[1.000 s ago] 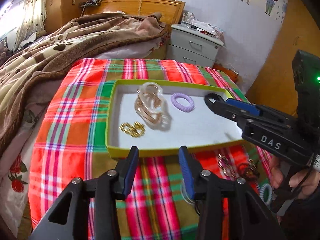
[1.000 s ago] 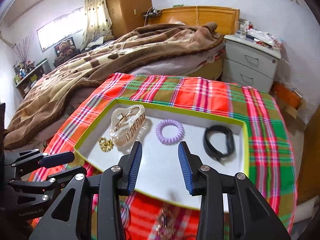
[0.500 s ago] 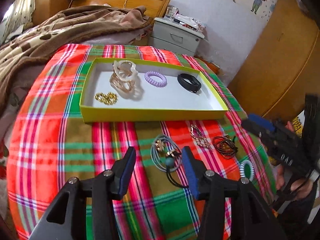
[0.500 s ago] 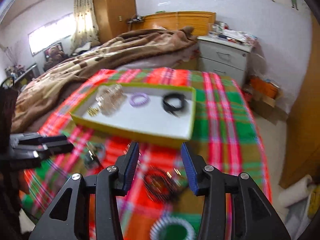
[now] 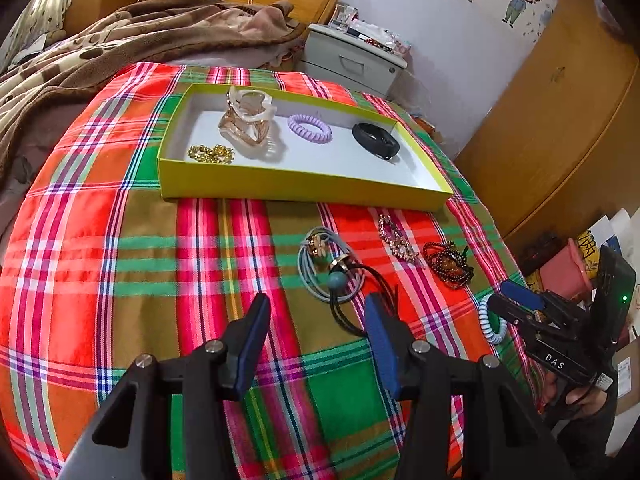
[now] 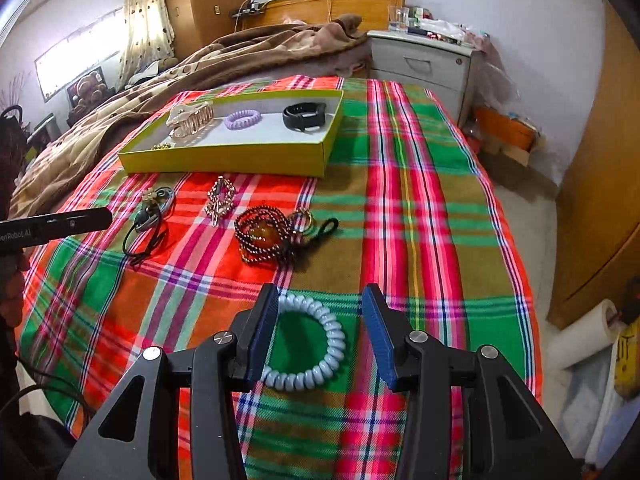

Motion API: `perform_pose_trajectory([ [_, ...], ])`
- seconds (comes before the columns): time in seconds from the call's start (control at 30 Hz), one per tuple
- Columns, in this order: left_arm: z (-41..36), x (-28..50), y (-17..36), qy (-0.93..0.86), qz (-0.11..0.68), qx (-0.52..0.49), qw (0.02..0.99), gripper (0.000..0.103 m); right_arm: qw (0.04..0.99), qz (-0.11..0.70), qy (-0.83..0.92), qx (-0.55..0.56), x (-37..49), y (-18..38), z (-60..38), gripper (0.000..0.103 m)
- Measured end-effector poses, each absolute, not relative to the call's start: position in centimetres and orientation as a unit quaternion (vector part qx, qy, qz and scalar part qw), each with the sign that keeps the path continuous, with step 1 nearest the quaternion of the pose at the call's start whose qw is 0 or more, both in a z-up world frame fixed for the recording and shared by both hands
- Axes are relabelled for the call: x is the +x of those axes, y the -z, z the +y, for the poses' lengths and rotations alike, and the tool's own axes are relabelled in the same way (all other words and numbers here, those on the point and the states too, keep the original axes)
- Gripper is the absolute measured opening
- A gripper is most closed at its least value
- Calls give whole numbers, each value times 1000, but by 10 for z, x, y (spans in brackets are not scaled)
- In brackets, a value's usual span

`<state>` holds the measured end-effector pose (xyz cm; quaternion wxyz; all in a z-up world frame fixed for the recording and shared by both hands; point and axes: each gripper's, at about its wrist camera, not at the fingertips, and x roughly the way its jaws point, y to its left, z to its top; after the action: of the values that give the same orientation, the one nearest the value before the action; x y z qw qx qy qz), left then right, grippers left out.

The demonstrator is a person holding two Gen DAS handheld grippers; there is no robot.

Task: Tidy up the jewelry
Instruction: 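Withdraw both tools from the box toward the remaining jewelry, then grasp the white coiled hair tie with the right tool while the left tool grasps the grey hair ties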

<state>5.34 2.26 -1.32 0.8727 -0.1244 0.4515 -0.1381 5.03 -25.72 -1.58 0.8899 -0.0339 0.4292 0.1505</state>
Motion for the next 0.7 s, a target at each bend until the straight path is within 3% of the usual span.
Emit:
perform_pose_trajectory([
  [0.47,12,59,15,141,457,-122,870,50,886,434,-152,-57,42,26,-260,45],
  [0.53,9,60,15,140,459,-117,870,50,888,430,-149,-58,41,26,-260,35],
  [0.57,8,61,16,138,461,-113,869,50,889,429,-147,-58,41,25,-260,23],
  [0.6,7,62,16,135,463,-109,869,50,890,427,-146,-59,41,25,-261,18],
  [0.7,2,64,18,127,466,-96,870,50,891,425,-153,-55,41,25,-264,15],
])
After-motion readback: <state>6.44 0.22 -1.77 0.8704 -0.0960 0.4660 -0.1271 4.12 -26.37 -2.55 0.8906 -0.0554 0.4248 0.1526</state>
